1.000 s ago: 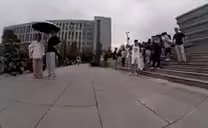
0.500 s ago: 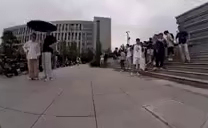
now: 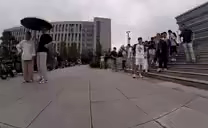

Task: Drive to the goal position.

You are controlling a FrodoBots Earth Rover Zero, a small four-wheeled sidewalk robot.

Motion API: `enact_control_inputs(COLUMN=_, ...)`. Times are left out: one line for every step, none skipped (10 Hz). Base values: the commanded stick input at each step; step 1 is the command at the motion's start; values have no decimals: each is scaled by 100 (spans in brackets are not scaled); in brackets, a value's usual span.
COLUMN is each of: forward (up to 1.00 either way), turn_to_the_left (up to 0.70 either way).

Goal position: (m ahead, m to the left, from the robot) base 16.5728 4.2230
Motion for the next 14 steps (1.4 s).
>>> enact_control_inputs(forward=70, turn_to_the_left=0)
enact_control_inputs(forward=70, turn_to_the_left=0)
enact_control_inputs(forward=70, turn_to_the_left=0)
enact_control_inputs(forward=70, turn_to_the_left=5)
enact_control_inputs(forward=70, turn_to_the_left=12)
enact_control_inputs(forward=70, turn_to_the_left=14)
enact_control_inputs(forward=70, turn_to_the_left=14)
enact_control_inputs(forward=70, turn_to_the_left=14)
enact_control_inputs(forward=70, turn_to_the_left=14)
enact_control_inputs(forward=70, turn_to_the_left=14)
enact_control_inputs(forward=70, turn_to_the_left=14)
enact_control_inputs(forward=70, turn_to_the_left=14)
enact_control_inputs(forward=70, turn_to_the_left=14)
enact_control_inputs(forward=70, turn_to_the_left=14)
